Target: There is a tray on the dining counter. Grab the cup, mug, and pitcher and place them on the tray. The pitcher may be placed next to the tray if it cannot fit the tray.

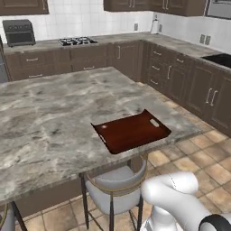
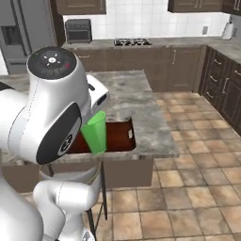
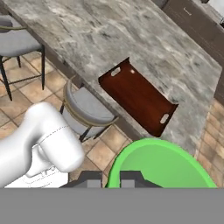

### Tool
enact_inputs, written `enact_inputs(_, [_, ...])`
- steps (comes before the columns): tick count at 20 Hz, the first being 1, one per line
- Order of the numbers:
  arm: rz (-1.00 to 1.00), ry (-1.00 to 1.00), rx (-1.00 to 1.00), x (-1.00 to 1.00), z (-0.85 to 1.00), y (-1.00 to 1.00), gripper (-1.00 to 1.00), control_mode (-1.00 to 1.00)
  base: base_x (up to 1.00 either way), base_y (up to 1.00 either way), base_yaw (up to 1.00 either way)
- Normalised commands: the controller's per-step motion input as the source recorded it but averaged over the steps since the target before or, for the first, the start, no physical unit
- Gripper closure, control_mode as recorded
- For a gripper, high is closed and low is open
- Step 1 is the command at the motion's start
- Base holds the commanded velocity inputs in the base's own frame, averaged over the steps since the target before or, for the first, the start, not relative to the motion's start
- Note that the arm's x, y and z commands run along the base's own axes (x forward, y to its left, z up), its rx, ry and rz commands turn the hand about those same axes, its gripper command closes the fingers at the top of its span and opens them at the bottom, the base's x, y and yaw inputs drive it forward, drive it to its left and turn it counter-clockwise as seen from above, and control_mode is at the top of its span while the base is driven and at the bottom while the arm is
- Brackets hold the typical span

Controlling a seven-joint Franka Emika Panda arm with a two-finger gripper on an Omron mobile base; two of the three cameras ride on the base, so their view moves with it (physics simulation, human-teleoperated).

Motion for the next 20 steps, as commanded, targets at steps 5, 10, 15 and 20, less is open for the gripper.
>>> enact_inputs(5, [0.0, 0.0, 0.0, 0.0, 0.0, 0.0, 1.0, 1.0, 0.99, 0.0, 0.41])
enact_inputs(10, [0.0, 0.0, 0.0, 0.0, 0.0, 0.0, 1.0, 1.0, 0.97, 0.0, 0.38])
enact_inputs(15, [0.0, 0.0, 0.0, 0.0, 0.0, 0.0, 1.0, 1.0, 0.84, 0.0, 0.34])
enact_inputs(20, [0.0, 0.0, 0.0, 0.0, 0.0, 0.0, 1.0, 1.0, 0.75, 0.07, 0.26])
